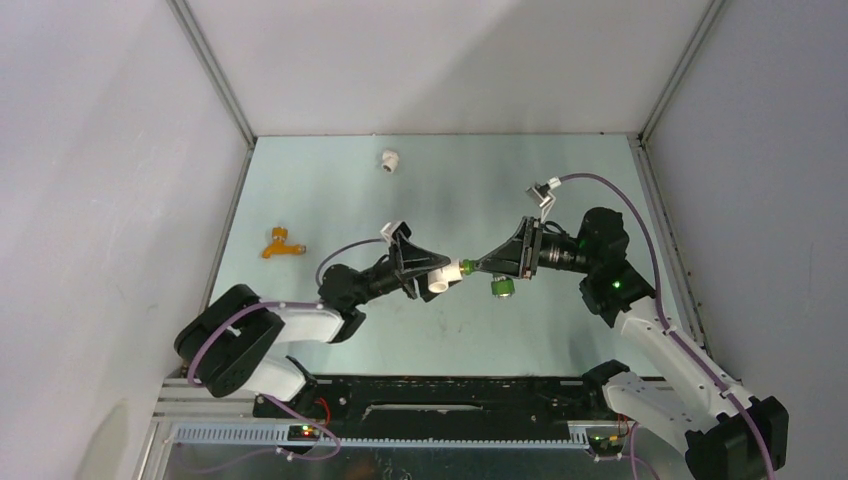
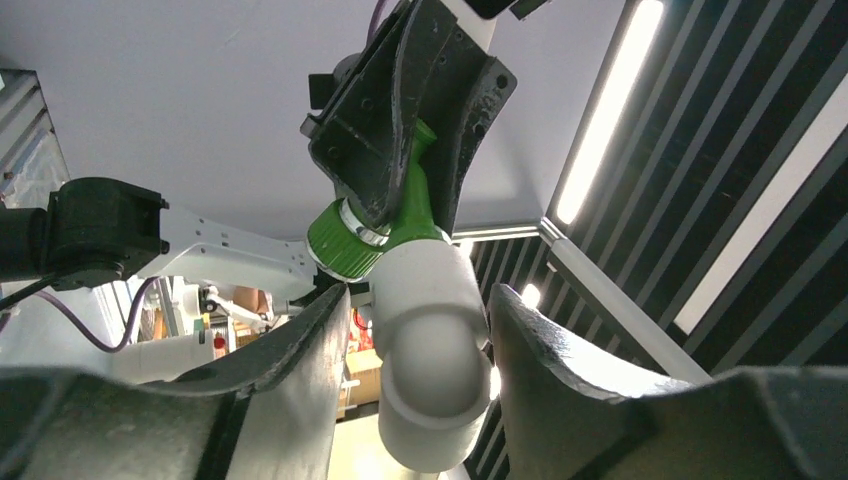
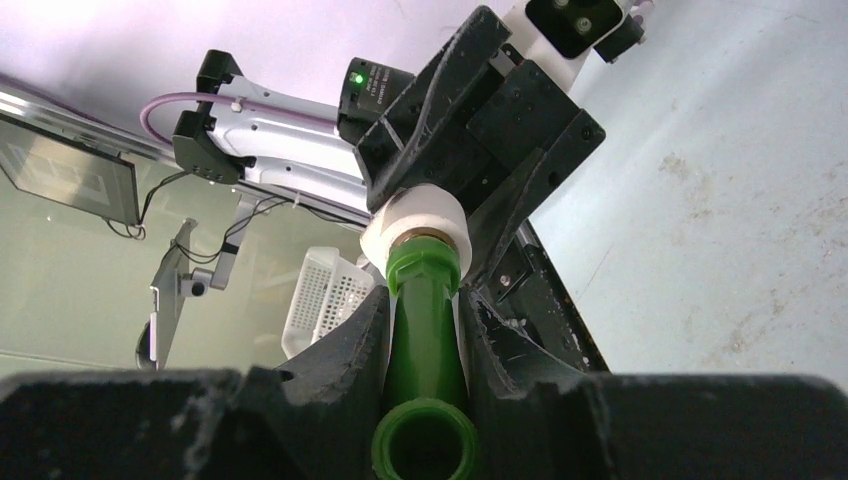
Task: Install the water faucets
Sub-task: Screw the water faucet onto the adaptor.
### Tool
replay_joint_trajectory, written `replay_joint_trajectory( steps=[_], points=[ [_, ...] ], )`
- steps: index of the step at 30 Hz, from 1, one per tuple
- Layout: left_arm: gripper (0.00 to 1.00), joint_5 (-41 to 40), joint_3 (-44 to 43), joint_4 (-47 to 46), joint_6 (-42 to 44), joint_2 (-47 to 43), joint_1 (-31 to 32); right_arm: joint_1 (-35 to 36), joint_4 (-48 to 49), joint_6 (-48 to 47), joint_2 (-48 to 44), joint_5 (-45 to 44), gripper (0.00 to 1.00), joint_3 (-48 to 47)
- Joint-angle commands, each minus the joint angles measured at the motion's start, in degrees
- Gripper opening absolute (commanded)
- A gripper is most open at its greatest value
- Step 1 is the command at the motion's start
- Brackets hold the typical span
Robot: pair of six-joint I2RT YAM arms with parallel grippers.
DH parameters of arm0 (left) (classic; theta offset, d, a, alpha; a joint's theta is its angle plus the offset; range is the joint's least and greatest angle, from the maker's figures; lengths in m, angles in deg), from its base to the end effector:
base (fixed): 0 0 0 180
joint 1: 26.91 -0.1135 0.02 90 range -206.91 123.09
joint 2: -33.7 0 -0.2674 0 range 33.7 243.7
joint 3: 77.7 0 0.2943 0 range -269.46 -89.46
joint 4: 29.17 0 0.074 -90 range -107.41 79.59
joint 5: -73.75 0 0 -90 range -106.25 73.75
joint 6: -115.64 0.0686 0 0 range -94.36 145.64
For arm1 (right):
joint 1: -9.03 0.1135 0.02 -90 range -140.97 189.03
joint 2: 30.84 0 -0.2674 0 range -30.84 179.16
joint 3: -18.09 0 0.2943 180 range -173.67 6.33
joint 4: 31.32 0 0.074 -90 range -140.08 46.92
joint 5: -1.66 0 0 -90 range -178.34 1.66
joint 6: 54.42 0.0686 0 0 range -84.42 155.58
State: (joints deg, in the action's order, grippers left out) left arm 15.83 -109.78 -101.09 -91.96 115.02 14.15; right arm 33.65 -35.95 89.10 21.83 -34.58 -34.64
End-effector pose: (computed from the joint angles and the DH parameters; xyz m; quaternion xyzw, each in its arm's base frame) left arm 0.1975 -0.2204 0.2059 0.1494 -0.5607 0.8145 0.0024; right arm 0.2191 0.1613 0.3173 -0.1335 0.7112 0.6393 0.2604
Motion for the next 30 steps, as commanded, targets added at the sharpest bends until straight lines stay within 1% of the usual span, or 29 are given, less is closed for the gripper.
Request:
replay_joint_trajectory(
  steps=[1, 3, 7, 10, 12, 21, 24, 26, 30],
  points=[
    [0.56, -0.3, -0.2, -6.8, 0.5, -1.6, 1.2, -0.2, 5.3, 1.2, -0.2, -0.1, 0.0, -0.8],
    [0.56, 0.1, -0.6, -5.8, 1.1, -2.1, 1.5, -0.3, 4.8, 1.2, -0.2, -0.3, 0.0, -0.8],
    [0.67, 0.3, -0.9, -2.4, 3.4, -4.1, 1.5, -0.4, 3.8, 0.9, -0.2, -0.9, 0.0, -0.8],
    [0.71, 0.5, -0.7, 1.8, 6.1, -6.4, 1.4, -0.9, 3.2, 0.9, -0.3, -1.1, 0.0, -0.8],
    [0.71, 0.9, -0.7, 5.4, 8.3, -8.1, 1.2, -1.1, 3.4, 1.4, -0.3, -0.9, 0.0, -0.8],
    [0.58, 2.2, -2.3, 17.0, 13.9, -13.5, 0.8, -1.9, 5.1, 3.2, -0.1, -0.5, 0.0, -0.8],
    [0.47, 2.7, -3.3, 20.8, 16.6, -14.4, 0.8, -1.9, 5.4, 3.6, -0.2, -0.4, 0.0, -0.8],
    [0.43, 3.5, -4.5, 24.1, 18.8, -14.9, 0.8, -1.8, 5.6, 3.9, -0.2, -0.2, 0.0, -0.8],
    [0.25, 4.5, -6.5, 30.1, 23.0, -15.7, 0.8, -1.6, 6.1, 4.5, -0.2, 0.4, 0.0, -0.8]
  ],
)
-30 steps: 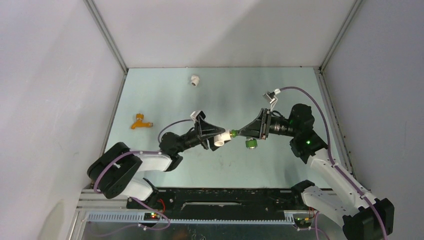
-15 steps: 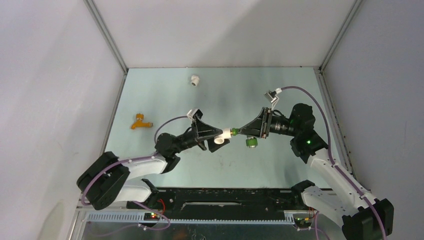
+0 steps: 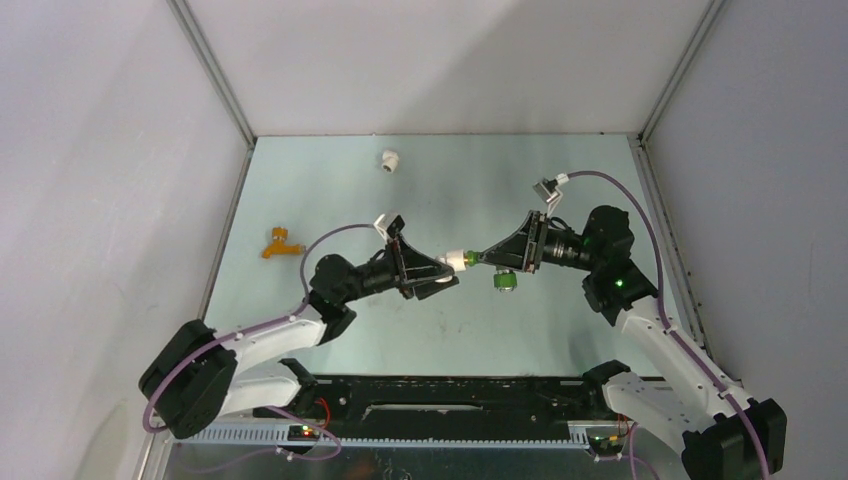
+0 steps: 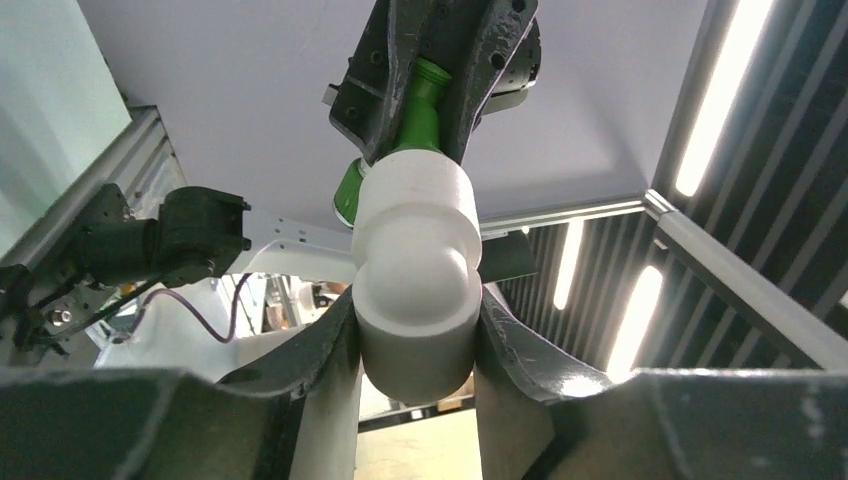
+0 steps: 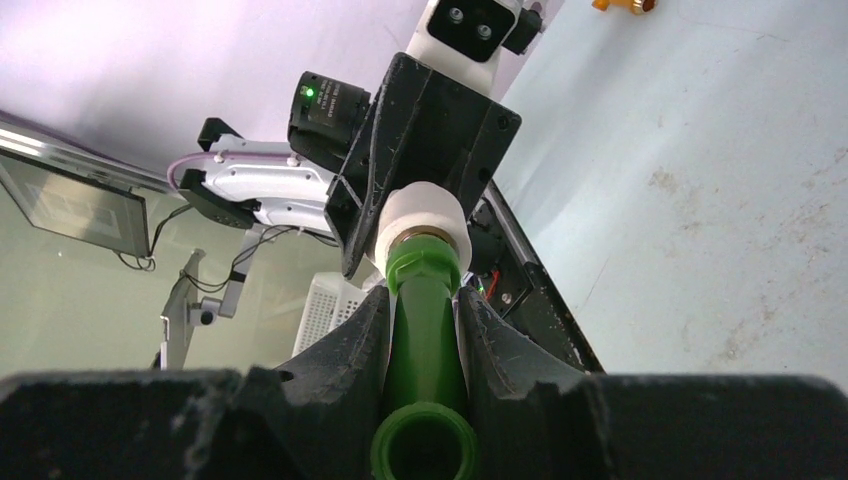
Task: Install the water faucets
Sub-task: Screw the water faucet onto the adaptor.
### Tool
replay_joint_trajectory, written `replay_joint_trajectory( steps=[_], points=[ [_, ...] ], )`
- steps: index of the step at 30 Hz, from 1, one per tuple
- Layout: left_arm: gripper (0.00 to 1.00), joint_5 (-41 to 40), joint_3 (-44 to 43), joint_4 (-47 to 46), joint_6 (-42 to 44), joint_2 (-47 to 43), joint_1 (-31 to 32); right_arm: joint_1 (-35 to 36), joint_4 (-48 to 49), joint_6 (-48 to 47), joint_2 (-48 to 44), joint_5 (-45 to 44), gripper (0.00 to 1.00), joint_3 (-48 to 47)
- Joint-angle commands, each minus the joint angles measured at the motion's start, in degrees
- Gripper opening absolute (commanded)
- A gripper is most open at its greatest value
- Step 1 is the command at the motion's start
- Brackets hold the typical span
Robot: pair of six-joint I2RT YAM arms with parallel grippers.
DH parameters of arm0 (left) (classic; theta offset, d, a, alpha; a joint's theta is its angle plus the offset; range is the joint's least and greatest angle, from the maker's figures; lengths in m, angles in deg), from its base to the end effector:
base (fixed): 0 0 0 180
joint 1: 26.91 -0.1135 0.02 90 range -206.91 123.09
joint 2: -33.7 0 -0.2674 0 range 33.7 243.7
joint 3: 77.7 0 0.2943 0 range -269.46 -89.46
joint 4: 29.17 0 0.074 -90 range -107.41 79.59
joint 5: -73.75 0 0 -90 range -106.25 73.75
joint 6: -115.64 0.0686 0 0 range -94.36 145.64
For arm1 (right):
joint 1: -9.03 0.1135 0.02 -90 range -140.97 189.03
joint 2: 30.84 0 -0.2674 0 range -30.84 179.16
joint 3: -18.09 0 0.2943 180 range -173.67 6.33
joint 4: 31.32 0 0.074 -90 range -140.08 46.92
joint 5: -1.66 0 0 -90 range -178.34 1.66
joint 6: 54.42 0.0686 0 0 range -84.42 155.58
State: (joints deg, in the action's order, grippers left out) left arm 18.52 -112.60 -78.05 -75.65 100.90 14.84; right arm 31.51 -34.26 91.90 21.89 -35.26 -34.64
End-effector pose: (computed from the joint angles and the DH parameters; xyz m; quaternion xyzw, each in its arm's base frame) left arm 0.1904 -0.2223 0.2399 -0.0753 0.6141 -0.7822 0.0731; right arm 0.2261 0.1529 0.3204 -0.1057 0.7101 0.6414 0.2705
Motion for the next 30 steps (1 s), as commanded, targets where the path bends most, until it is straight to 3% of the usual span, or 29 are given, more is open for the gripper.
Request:
replay_joint_trajectory(
  steps=[1, 5, 8, 10, 11, 12, 15, 18, 22, 30],
  points=[
    [0.19, 2.1, -4.3, 8.5, 7.9, -1.8, 0.1, 0.5, 4.5, 1.9, -0.4, 1.2, 0.0, -0.8],
    [0.0, 2.6, -6.6, 17.0, 14.3, -3.1, 0.2, 0.7, 5.1, 3.1, -0.4, 1.6, 0.0, -0.8],
    [0.0, 1.5, -9.8, 29.5, 24.4, -6.2, 0.1, 0.7, 5.8, 4.5, -0.4, 1.9, 0.0, -0.8],
    [0.0, -1.4, -12.9, 40.8, 35.5, -9.4, 0.2, 0.9, 6.9, 5.9, -0.2, 2.3, 0.0, -0.6],
    [0.0, -5.8, -17.1, 52.3, 45.7, -13.2, 0.3, 1.0, 12.7, 10.6, -0.2, 3.3, 0.0, 1.0],
    [0.0, -6.9, -18.2, 55.0, 49.5, -14.5, 0.3, 1.1, 15.3, 12.5, 0.0, 3.6, 0.0, 1.7],
    [0.0, -9.1, -19.7, 58.9, 58.6, -17.1, 0.4, 2.1, 21.8, 17.5, 0.9, 4.1, 0.0, 3.1],
    [0.0, -8.3, -19.4, 58.4, 66.6, -19.6, 1.1, 3.6, 23.5, 18.7, 1.5, 3.8, 0.0, 3.1],
    [0.0, -12.9, -20.6, 63.3, 80.0, -23.3, 1.7, 5.5, 25.2, 20.1, 2.5, 3.4, 0.0, 3.1],
    [0.0, -9.6, -25.5, 76.4, 117.2, -25.5, 2.5, 9.8, 26.6, 21.2, 4.9, 2.5, 0.0, 3.1]
  ],
)
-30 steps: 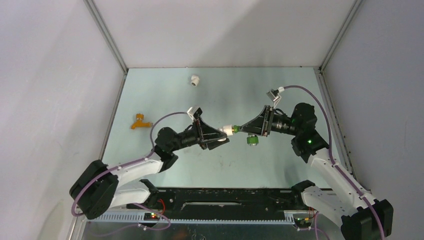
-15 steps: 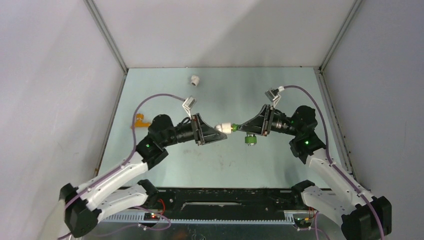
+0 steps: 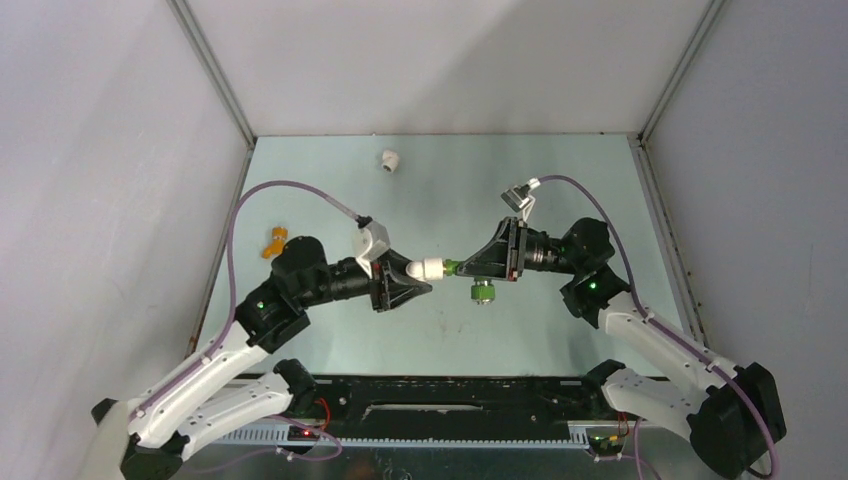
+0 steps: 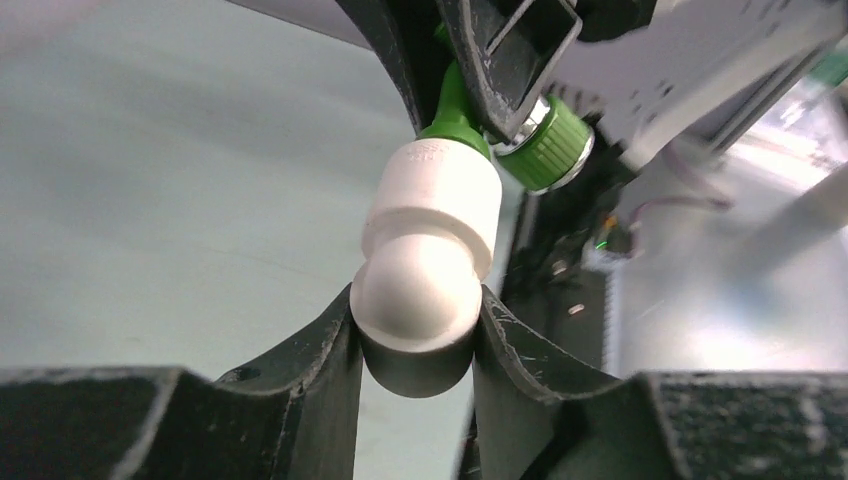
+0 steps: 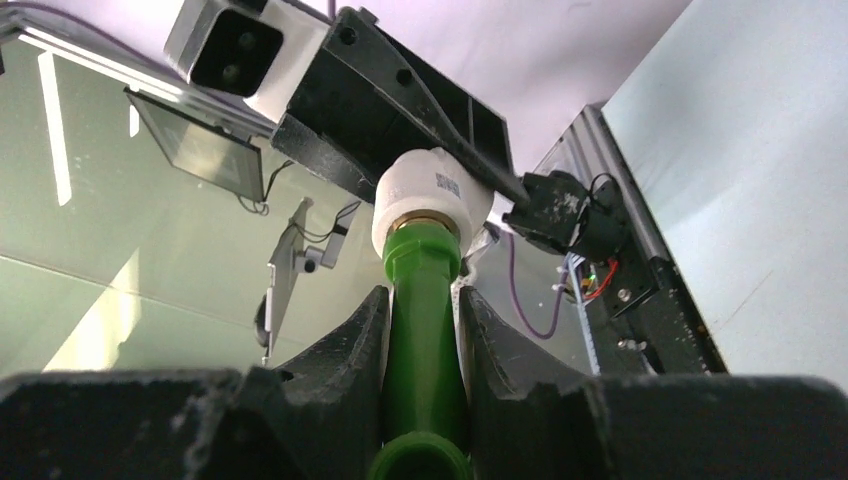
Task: Install the water faucets
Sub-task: Screw the water faucet onto the adaptor.
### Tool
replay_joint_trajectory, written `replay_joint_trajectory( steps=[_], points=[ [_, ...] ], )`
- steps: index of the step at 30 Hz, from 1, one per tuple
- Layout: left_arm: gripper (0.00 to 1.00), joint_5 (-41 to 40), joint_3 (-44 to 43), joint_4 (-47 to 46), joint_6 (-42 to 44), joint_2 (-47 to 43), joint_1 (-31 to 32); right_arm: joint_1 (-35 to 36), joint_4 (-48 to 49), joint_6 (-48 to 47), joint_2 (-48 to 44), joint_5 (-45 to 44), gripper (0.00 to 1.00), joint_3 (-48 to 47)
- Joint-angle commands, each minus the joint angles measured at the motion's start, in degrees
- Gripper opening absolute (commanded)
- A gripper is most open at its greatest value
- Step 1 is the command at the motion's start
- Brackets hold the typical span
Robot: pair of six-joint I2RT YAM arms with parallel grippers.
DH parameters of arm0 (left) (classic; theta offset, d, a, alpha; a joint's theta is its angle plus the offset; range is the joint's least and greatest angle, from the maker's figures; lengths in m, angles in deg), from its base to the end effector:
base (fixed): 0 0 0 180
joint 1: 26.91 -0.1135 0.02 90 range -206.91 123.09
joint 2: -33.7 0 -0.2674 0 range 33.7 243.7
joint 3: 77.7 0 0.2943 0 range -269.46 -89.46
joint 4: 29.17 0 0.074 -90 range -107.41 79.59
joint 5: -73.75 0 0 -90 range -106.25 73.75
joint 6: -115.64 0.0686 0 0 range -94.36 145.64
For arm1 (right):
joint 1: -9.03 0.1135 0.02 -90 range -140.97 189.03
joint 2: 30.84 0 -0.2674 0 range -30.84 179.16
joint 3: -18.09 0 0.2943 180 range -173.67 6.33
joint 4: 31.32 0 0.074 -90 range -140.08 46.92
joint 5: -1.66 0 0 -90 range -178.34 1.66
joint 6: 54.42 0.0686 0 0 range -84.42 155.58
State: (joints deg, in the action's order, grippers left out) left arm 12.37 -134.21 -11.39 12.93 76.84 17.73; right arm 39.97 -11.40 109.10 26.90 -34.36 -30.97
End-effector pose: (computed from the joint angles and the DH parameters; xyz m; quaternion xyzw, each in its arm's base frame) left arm 0.1513 -0.1955 0.3541 0.3570 0.6374 -0.4750 0.4905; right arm 0.2119 0.1917 0.3175 -0.1216 0.6541 0.7208 0.1943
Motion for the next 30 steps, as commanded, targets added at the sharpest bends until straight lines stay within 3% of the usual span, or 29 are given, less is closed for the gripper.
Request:
replay_joint_trajectory(
  steps=[1, 9, 21, 30],
  points=[
    [0.0, -4.2, -4.8, 12.0, 33.4, -1.3, -0.2, 1.8, 3.3, 3.8, 0.3, 1.4, 0.0, -0.6],
    [0.0, -20.9, -9.7, 22.9, 68.1, -1.1, 7.0, 4.3, 0.4, 1.7, 1.3, -0.5, 0.0, -0.6],
    [0.0, -54.1, -0.7, 8.3, 102.6, -6.6, 29.3, 5.4, -1.4, 0.8, 0.3, -2.1, 0.0, -0.5],
    [0.0, -66.0, -1.3, 12.5, 113.8, -4.2, 38.2, 4.8, -1.6, 1.8, 1.0, -2.0, 0.0, -0.6]
  ],
)
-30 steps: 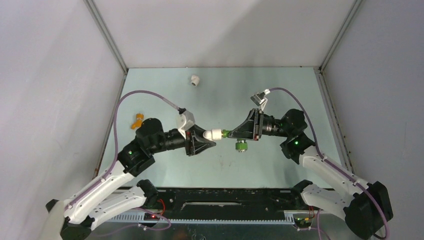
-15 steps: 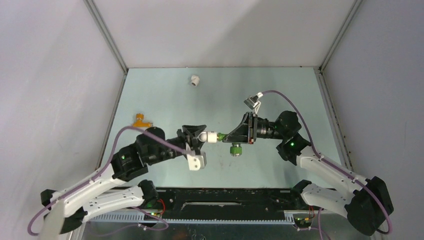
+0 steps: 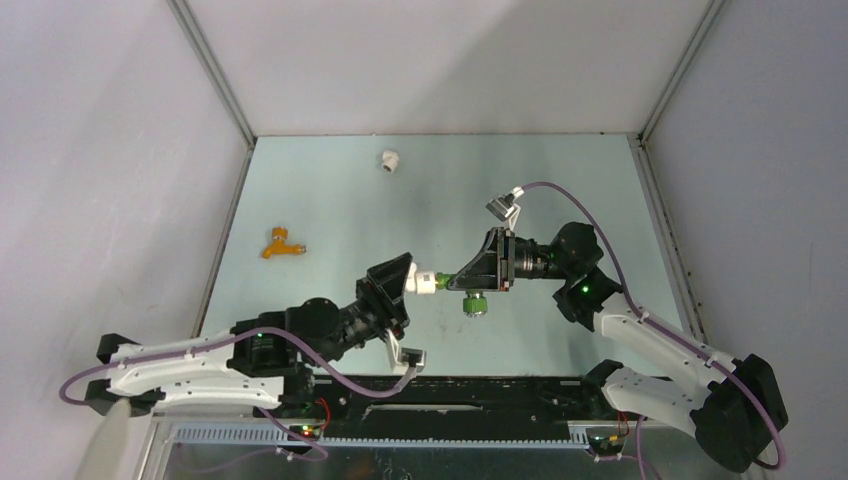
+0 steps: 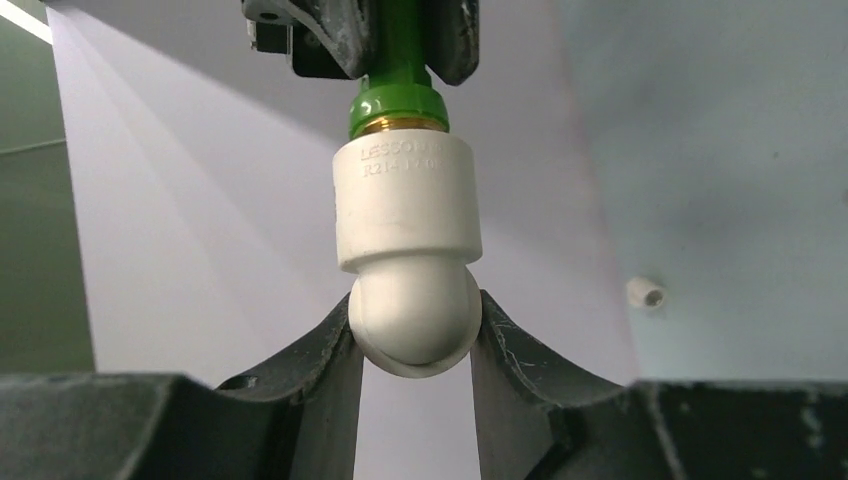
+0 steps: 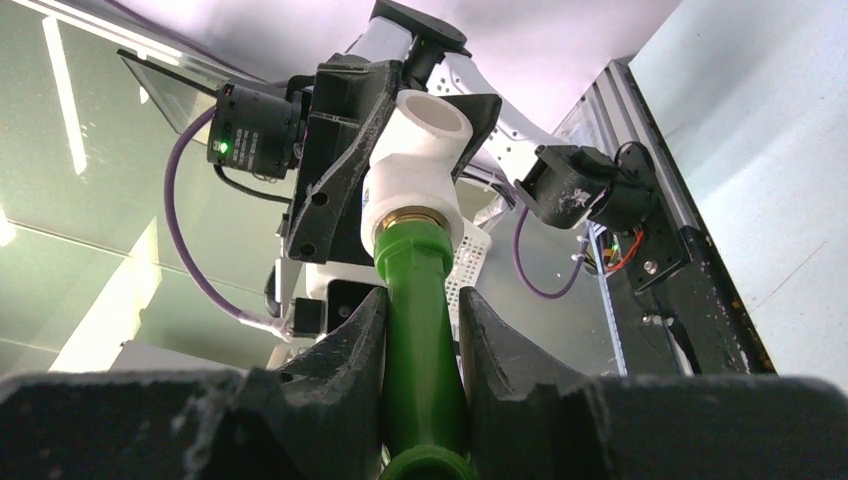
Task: Install the water faucets
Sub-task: Screw the water faucet onto the adaptor.
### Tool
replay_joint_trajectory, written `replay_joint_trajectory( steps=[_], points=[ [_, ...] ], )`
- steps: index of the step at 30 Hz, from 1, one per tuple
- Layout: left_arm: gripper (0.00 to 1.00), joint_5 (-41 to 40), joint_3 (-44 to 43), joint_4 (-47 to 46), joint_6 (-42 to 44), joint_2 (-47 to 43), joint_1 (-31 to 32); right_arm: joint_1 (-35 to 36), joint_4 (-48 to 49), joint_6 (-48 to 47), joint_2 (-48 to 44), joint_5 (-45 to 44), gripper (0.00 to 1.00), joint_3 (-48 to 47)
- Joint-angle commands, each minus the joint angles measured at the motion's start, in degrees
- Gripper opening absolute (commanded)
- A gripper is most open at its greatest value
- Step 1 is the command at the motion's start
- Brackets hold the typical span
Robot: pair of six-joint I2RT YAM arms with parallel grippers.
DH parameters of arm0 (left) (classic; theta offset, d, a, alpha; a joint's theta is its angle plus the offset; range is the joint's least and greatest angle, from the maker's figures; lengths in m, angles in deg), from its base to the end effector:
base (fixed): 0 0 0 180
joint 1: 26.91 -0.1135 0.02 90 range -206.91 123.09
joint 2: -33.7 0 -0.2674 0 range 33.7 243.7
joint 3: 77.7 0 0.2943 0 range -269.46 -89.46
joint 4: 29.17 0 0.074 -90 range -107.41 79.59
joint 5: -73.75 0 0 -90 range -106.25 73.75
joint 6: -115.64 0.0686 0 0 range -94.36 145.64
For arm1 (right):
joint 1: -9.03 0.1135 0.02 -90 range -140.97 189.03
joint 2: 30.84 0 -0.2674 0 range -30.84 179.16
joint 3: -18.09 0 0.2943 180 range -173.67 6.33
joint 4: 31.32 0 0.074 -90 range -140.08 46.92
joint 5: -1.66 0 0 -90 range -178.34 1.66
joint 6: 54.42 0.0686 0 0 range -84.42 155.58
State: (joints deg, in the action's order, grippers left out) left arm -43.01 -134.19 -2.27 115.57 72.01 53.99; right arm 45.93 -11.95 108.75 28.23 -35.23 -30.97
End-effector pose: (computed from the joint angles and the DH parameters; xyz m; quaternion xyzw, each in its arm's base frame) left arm 0.0658 -0.2158 0.3506 0.7238 0.2092 0.2249 0.6178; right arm 0.1958 0.2156 0.3105 -0.1438 0.6561 0.7247 0.1538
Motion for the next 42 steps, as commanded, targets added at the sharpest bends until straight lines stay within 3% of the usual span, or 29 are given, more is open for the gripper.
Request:
replay_joint_trajectory(
  steps=[1, 8, 10, 15, 16, 17, 26, 29, 32, 36, 42],
  points=[
    [0.0, -11.8, -1.6, 4.3, 12.1, 0.9, 2.4, -1.4, -1.0, 2.4, -0.2, -1.2, 0.0, -0.6],
    [0.0, -14.4, -2.3, 7.6, 13.7, 1.9, 3.1, -2.1, 0.2, 3.1, 0.3, -0.6, 0.0, -0.6],
    [0.07, -14.3, -2.1, 7.5, 13.2, 1.7, 3.2, -2.4, 0.1, 3.0, 0.4, -0.5, 0.0, -0.6],
    [0.61, -12.9, -1.2, 5.3, 10.9, 0.0, 3.2, -2.8, -0.3, 2.5, 0.3, -0.2, 0.0, -0.6],
    [0.86, -12.5, -1.1, 5.1, 10.3, -0.4, 3.2, -3.0, -0.4, 2.4, 0.3, 0.0, 0.0, -0.6],
    [0.98, -12.3, -0.9, 4.8, 9.7, -0.7, 3.3, -3.0, -0.4, 2.3, 0.3, 0.0, 0.0, -0.6],
    [1.0, -13.3, 1.2, 4.5, 0.3, -3.5, 3.0, -6.0, -5.3, -1.5, -1.4, 1.1, 0.0, -0.6],
    [1.0, -13.8, 0.9, 5.8, -12.4, -3.1, 2.4, -8.2, -8.5, -3.9, -3.2, 2.0, 0.0, -0.6],
    [1.0, -13.5, -1.3, 5.2, -35.0, -2.1, 0.2, -10.6, -12.7, -6.9, -5.7, 3.0, 0.0, -0.6],
    [1.0, -12.9, -6.4, 11.8, -59.2, 1.3, -5.3, -14.3, -19.1, -11.2, -8.2, 4.4, 0.0, -0.6],
    [1.0, -5.1, -11.7, 19.3, -90.5, 5.6, -13.2, -17.8, -23.8, -14.3, -9.9, 6.3, 0.0, -0.6]
  ],
)
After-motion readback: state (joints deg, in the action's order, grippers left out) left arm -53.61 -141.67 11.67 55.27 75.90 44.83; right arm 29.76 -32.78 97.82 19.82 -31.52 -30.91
